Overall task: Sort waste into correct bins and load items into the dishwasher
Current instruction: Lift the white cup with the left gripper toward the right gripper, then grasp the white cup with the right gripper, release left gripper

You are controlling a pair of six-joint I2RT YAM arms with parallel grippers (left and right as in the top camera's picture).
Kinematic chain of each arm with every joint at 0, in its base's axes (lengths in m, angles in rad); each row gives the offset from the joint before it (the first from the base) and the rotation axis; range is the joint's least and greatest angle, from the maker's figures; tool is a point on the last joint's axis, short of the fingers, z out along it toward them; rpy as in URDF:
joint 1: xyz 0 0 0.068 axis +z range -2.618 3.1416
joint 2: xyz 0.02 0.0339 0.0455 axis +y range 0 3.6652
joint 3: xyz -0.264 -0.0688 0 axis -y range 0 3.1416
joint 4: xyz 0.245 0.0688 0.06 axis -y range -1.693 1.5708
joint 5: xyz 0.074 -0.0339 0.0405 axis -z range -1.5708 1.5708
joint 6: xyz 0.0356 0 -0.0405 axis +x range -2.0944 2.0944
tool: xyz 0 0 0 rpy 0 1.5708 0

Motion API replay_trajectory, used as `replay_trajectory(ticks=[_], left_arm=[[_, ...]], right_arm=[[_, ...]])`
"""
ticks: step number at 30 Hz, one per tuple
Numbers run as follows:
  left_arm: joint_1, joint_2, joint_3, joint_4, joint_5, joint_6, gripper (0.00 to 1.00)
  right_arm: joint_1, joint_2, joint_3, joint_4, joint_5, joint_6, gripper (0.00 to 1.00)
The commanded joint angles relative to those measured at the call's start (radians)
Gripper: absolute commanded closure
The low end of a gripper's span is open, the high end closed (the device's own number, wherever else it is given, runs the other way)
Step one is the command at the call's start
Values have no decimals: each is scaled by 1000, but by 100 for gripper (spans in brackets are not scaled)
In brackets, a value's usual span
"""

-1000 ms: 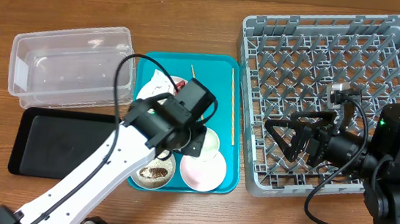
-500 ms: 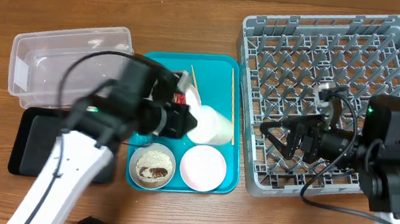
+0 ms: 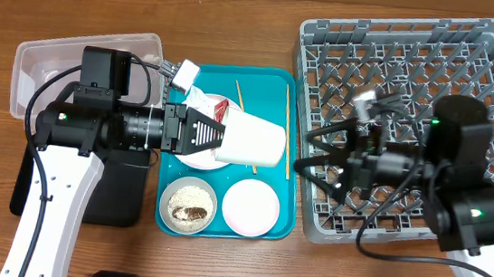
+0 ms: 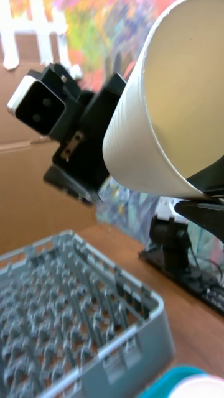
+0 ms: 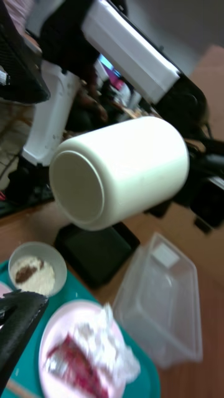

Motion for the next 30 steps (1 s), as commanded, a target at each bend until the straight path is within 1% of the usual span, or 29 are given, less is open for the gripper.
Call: replay_trajectory(ticks=[1, 7, 9, 11, 13, 14, 16, 17, 18, 19, 21, 22, 25, 28, 30], left_arm=[[-11, 3, 19, 0, 103, 27, 96], [-37, 3, 19, 0, 104, 27, 96], [-45, 3, 19, 1, 96, 27, 96], [-49, 4, 19, 0, 77, 30, 96], [-49, 4, 19, 0, 50, 30, 96], [-49, 4, 19, 2, 44, 30, 96], [-49, 5, 19, 8, 44, 30, 96], [-49, 5, 19, 8, 44, 30, 91], [-49, 5, 19, 8, 44, 30, 80], [-49, 5, 19, 8, 43, 31, 62], [-47, 5, 19, 7, 19, 31, 12], [-45, 5, 19, 8, -4, 31, 0], [-26, 5, 19, -10, -110, 30, 0], [6, 5, 19, -76, -246, 30, 0], [20, 5, 19, -111, -318, 30, 0]], right_arm=[[79, 10, 21, 64, -12, 52, 0], [156, 39, 21, 194, 15, 138, 1], [176, 49, 21, 231, 14, 169, 10], [192, 55, 21, 255, 14, 187, 23], [199, 56, 21, 257, 15, 187, 27], [200, 56, 21, 256, 14, 187, 34], [199, 56, 21, 249, 14, 187, 41], [199, 56, 21, 248, 14, 187, 41], [199, 56, 21, 245, 14, 186, 41], [198, 53, 21, 241, 14, 185, 41], [189, 42, 21, 237, 15, 173, 41], [180, 32, 21, 225, 21, 156, 41], [135, -16, 23, 130, 167, 152, 41], [69, -87, 40, -76, 500, 153, 40], [39, -124, 53, -204, 732, 183, 40]])
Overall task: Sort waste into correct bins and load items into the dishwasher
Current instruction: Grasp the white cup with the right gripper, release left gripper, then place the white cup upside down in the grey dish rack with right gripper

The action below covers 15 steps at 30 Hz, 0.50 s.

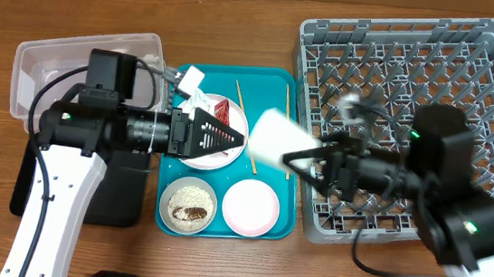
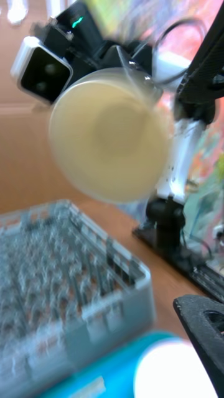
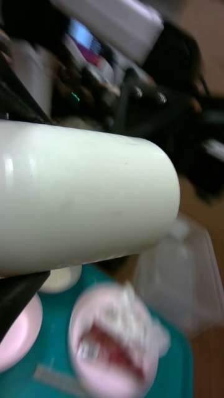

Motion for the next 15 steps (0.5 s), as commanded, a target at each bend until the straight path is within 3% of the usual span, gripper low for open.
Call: replay_trajectory(ticks=[1, 7, 15], left_arm=[[23, 3, 17, -31, -181, 7, 0], [18, 3, 17, -31, -217, 8, 0], [18, 3, 17, -39, -261, 8, 0]], right_arm=[[-47, -76, 43, -124, 494, 51, 40], [-47, -70, 43, -418, 837, 208, 40], [-47, 139, 43, -602, 898, 232, 40]])
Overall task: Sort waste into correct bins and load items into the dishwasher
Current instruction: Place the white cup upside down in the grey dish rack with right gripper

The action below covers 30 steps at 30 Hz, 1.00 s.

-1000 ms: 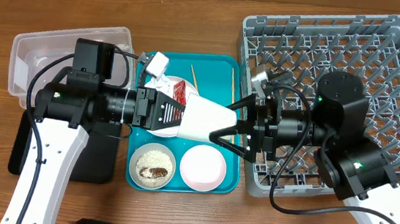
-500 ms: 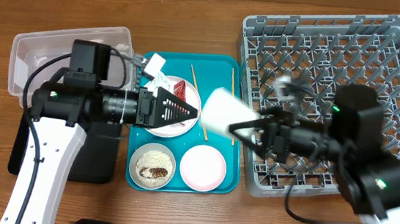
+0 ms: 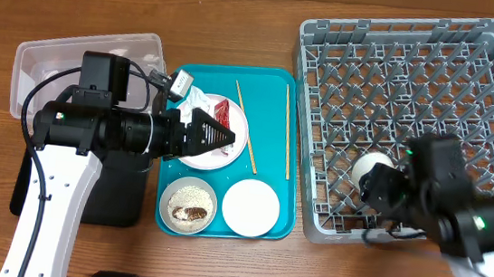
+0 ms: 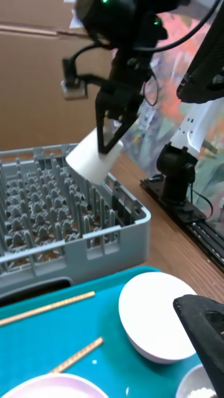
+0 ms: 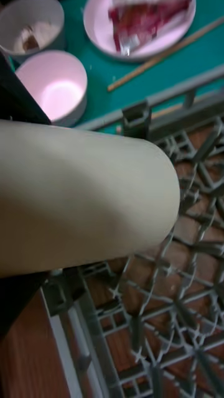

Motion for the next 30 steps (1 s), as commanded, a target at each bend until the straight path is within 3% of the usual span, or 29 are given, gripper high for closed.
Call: replay_trajectory(ticks=[1, 10, 16, 22, 25, 30], left_arm=[[-2, 3, 17, -1, -33, 8, 0], [-2, 3, 17, -47, -116, 10, 0], [-2, 3, 17, -81, -135, 32, 0], [-44, 3, 17, -66, -159, 50, 7], [-111, 3, 17, -68, -306, 47, 15], [-319, 8, 13, -66, -710, -59, 25]], right_arm=[[0, 92, 23, -6, 72, 21, 40], [0, 269, 23, 93, 72, -6, 40], [0, 291, 25, 61, 47, -7, 10], [3, 282, 117, 40, -2, -18, 4], [16, 262, 190, 51, -28, -32, 4], [30, 205, 259, 126, -120, -32, 4]])
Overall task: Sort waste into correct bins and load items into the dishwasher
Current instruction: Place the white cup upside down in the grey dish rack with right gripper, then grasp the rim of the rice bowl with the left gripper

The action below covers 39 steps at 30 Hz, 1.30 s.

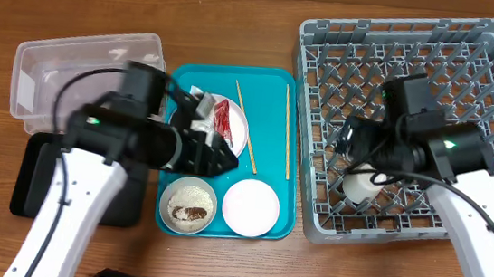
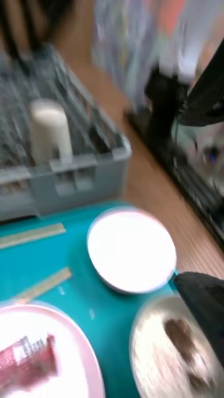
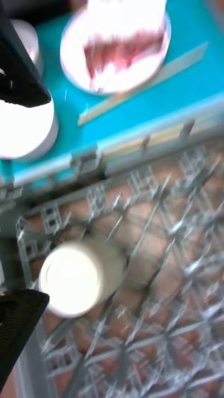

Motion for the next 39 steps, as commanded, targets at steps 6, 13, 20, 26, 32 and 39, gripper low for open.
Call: replay_trajectory(ticks=[6, 13, 20, 26, 32, 39], left_arm=[[-356, 58, 5, 8, -612, -228, 27], [-427, 144, -30, -26, -682, -401, 34], [-422, 221, -171, 95, -753, -551, 50], [-399, 308, -211, 144, -742, -710, 52], [-388, 354, -216, 174, -727, -723, 55], [-373, 412, -222, 184, -717, -746, 73]], right_arm=[[8, -100, 47, 81, -160, -10, 5], [8, -100, 47, 50, -160, -12, 4], [8, -98, 47, 48, -160, -18, 4], [8, -95, 47, 33, -160, -18, 4], [8, -95, 47, 31, -160, -18, 3], [8, -95, 47, 21, -160, -18, 4]])
